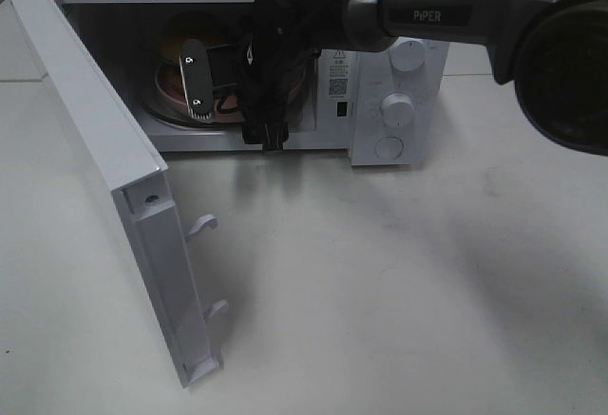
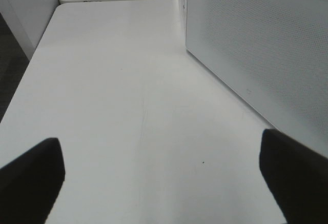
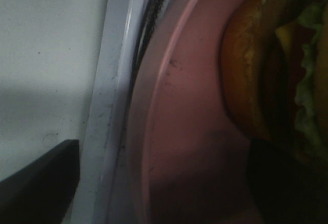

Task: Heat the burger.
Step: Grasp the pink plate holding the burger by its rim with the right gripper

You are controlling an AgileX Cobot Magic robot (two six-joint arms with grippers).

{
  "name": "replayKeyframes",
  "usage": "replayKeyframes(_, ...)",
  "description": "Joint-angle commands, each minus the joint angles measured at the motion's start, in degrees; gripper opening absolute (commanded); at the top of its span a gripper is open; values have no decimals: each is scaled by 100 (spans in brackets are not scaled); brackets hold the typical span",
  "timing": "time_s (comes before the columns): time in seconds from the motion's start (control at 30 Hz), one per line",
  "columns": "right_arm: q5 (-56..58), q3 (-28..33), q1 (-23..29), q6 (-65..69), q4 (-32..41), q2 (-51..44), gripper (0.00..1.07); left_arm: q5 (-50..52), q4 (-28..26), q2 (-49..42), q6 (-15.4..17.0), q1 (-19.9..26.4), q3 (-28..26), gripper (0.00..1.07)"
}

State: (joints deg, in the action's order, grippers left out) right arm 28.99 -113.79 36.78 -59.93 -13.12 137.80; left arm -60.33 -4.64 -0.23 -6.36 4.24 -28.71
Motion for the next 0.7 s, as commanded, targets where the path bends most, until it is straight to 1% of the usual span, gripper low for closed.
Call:
replayKeyframes(0.03, 143, -361, -11, 52, 40, 218, 80, 80, -23, -115, -6, 29, 11, 98)
replayKeyframes(0.13, 155, -430, -11, 52, 57, 258, 77, 80, -23, -115, -6, 29, 11, 98)
replayKeyframes(0.17, 160, -510, -11, 52, 126, 321, 68, 80, -23, -115, -6, 29, 11, 98)
replayKeyframes(0.2, 155, -544, -11, 52, 132, 350, 56, 80, -23, -115, -6, 29, 11, 98)
replayKeyframes(0.23, 155, -544, -11, 52, 132, 350, 56, 80, -23, -115, -6, 29, 11, 98)
replayKeyframes(0.27, 155, -544, -11, 52, 132, 350, 49, 80, -23, -115, -6, 29, 11, 98)
replayKeyframes(0.3, 155, -544, -11, 52, 132, 350, 30, 80, -23, -115, -6, 29, 11, 98)
replayKeyframes(0.33, 155, -544, -11, 52, 132, 350, 30, 80, -23, -115, -6, 29, 11, 98)
replayKeyframes(0.37, 178, -544, -11, 52, 138, 344, 10, 80, -23, -115, -6, 29, 11, 98)
replayKeyframes(0.4, 201, -544, -11, 52, 138, 327, 3, 80, -23, -115, -6, 29, 11, 98)
replayKeyframes(0.43, 201, -544, -11, 52, 138, 327, 3, 80, -23, -115, -6, 29, 11, 98)
replayKeyframes(0.47, 292, -544, -11, 29, 138, 315, 0, 80, -23, -115, -6, 29, 11, 98)
replayKeyframes(0.7, 544, -544, 6, 17, 206, 241, 0, 80, -23, -115, -6, 29, 11, 98)
